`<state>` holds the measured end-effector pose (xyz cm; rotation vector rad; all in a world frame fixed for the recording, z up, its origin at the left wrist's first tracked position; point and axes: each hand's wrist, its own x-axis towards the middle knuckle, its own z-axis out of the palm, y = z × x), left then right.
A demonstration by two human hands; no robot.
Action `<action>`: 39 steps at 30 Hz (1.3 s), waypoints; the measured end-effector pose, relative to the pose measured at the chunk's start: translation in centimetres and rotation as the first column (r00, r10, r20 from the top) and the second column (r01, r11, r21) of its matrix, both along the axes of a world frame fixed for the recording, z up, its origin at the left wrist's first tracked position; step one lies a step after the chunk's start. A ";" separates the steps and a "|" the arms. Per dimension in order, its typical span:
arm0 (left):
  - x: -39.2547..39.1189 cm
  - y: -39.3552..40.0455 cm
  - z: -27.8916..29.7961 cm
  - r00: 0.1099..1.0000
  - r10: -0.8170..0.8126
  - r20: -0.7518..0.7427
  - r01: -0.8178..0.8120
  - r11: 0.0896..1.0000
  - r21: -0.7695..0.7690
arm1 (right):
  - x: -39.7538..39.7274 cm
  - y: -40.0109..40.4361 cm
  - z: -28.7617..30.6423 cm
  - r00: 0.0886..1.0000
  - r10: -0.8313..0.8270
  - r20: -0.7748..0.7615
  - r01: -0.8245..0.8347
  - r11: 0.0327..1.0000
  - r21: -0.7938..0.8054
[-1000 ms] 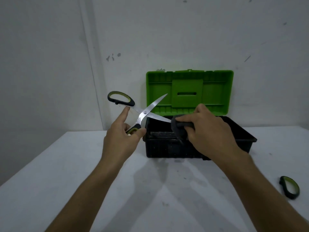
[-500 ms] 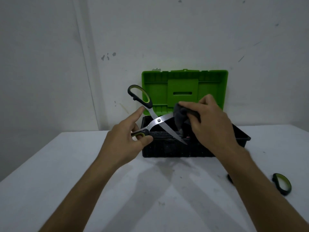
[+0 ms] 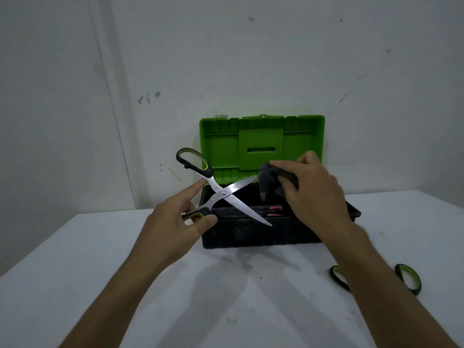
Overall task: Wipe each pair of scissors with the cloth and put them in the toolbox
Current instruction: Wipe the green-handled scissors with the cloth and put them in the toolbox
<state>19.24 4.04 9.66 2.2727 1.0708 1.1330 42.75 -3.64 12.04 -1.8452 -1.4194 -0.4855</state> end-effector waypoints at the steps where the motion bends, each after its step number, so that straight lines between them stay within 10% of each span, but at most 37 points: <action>1: 0.1 -0.1 0.0 1.000 0.019 -0.003 -0.019 1.000 0.014 | 0.2 -0.4 0.3 1.000 -0.006 -0.006 0.005 0.999 -0.044; 9: -1.5 0.0 0.8 0.962 0.272 -0.020 -0.269 0.957 0.109 | -2.1 -0.1 0.0 0.961 0.228 -0.156 -0.275 0.746 -0.607; 15: -2.2 0.2 1.0 0.950 0.312 0.005 -0.307 0.930 0.204 | -3.9 0.3 -1.1 0.885 0.323 -0.336 -0.461 0.497 -0.735; 24: -2.3 -0.6 3.0 0.979 0.013 0.203 -0.034 0.994 0.099 | -3.0 1.6 -1.5 0.889 0.305 -0.341 -0.368 0.919 -0.140; 39: 0.6 -0.5 0.6 0.892 -0.111 0.437 0.272 0.905 -0.327 | -6.5 1.3 -1.6 0.406 0.486 -0.774 -0.671 0.734 0.109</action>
